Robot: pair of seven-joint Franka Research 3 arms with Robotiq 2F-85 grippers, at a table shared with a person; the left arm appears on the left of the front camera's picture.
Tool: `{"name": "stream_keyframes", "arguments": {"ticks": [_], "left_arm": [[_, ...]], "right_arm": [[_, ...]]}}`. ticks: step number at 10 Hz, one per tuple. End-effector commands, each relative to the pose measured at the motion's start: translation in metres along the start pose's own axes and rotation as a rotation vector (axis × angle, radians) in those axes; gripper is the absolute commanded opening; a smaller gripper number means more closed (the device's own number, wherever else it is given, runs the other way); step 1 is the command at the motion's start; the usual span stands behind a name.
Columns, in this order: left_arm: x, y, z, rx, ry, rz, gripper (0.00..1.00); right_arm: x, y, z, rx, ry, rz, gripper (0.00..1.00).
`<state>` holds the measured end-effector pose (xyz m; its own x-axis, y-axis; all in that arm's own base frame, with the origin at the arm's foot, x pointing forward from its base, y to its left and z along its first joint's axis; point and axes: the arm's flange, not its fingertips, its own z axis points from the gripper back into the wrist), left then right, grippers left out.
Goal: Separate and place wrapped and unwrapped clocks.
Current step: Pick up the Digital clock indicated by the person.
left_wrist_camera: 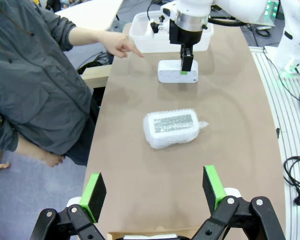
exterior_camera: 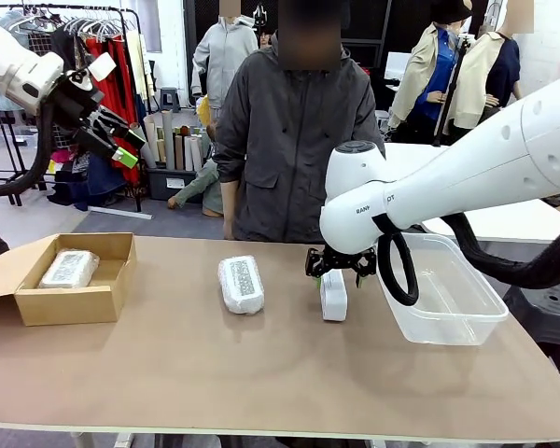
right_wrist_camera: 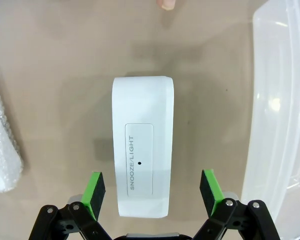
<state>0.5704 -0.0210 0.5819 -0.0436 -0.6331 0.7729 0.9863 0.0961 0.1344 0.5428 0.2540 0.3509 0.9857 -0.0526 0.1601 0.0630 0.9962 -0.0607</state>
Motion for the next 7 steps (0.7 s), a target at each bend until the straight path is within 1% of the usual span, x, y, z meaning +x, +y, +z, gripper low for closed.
{"name": "stream_keyframes", "arguments": {"ticks": [1,3,4,5,7], "left_arm": [[0.000,-0.001,0.001,0.003,0.000,0.001,1.00],[0.000,-0.001,0.001,0.003,0.000,0.001,1.00],[0.000,-0.001,0.001,0.003,0.000,0.001,1.00],[0.000,-0.001,0.001,0.003,0.000,0.001,1.00],[0.000,-0.001,0.001,0.003,0.000,0.001,1.00]], "right_arm": [[0.008,-0.001,-0.009,0.021,0.007,-0.053,1.00],[0.011,0.001,-0.018,0.009,0.016,-0.069,1.00],[0.013,0.000,-0.021,0.024,0.006,-0.040,1.00],[0.010,-0.001,-0.023,0.034,-0.022,-0.015,0.83],[0.012,-0.002,-0.024,0.047,-0.013,-0.012,0.44]]}}
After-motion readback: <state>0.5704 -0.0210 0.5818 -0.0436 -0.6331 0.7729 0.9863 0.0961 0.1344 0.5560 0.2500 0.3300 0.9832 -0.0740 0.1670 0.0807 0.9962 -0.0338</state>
